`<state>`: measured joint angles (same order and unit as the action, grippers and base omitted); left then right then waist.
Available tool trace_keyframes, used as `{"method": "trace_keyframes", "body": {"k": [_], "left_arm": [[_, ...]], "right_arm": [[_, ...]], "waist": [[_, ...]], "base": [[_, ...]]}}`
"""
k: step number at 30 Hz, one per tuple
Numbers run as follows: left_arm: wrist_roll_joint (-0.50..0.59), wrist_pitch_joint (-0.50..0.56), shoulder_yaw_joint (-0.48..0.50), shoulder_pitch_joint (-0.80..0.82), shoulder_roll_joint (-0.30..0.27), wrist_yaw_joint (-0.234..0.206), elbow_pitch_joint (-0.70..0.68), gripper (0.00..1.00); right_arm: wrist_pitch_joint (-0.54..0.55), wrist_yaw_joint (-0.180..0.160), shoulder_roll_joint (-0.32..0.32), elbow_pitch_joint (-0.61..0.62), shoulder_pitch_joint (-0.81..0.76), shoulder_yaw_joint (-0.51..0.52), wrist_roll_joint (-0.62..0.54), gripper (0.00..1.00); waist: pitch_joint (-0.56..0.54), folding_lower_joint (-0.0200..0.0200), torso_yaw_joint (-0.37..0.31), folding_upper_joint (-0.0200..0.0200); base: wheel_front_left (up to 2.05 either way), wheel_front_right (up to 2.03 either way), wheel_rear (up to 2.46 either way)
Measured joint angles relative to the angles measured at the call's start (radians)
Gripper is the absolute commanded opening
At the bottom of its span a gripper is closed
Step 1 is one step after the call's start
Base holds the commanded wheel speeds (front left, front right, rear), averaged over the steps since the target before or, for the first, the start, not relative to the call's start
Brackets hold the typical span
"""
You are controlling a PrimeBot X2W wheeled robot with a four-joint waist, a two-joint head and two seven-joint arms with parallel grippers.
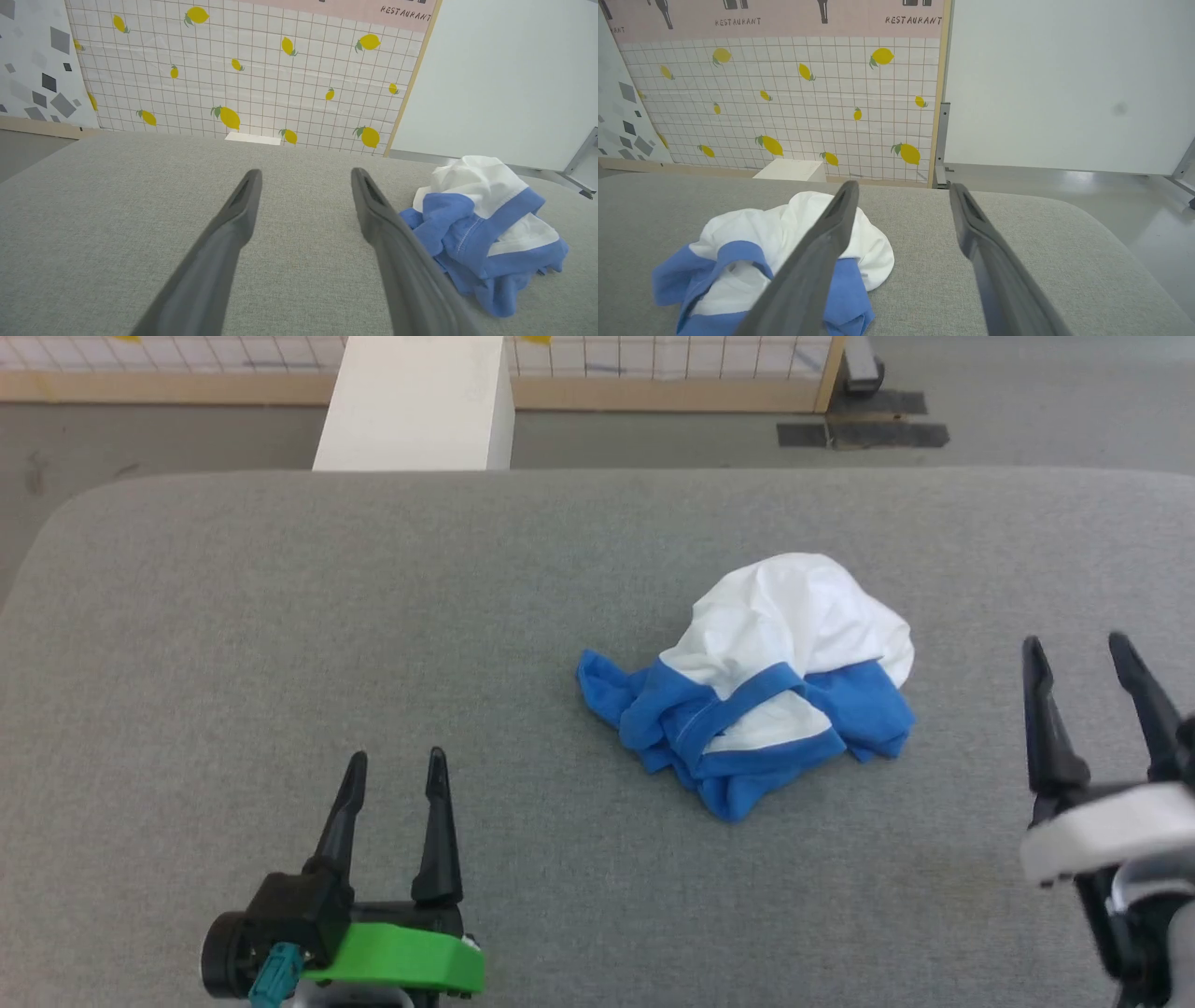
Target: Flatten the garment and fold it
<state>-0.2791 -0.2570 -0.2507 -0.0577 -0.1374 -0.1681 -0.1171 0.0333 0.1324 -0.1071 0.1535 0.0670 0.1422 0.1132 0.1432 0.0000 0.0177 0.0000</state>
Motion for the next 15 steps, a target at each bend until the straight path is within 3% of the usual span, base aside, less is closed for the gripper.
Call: {"method": "trace_keyframes", "body": {"k": [9,15], "left_arm": [[0.042,0.000,0.031,0.034,0.053,0.054,0.024,1.00],[0.064,0.000,0.032,0.075,0.074,0.079,0.037,1.00]], "right_arm": [[0.294,0.000,-0.157,-0.094,0.114,-0.094,0.166,1.00],[0.375,0.000,-0.224,-0.162,0.164,-0.149,0.189,1.00]], "waist": [[0.076,0.0000,0.039,0.0000],[0.134,0.0000,0.070,0.0000]], "base": [[0.00,0.00,0.00],[0.00,0.00,0.00]]}}
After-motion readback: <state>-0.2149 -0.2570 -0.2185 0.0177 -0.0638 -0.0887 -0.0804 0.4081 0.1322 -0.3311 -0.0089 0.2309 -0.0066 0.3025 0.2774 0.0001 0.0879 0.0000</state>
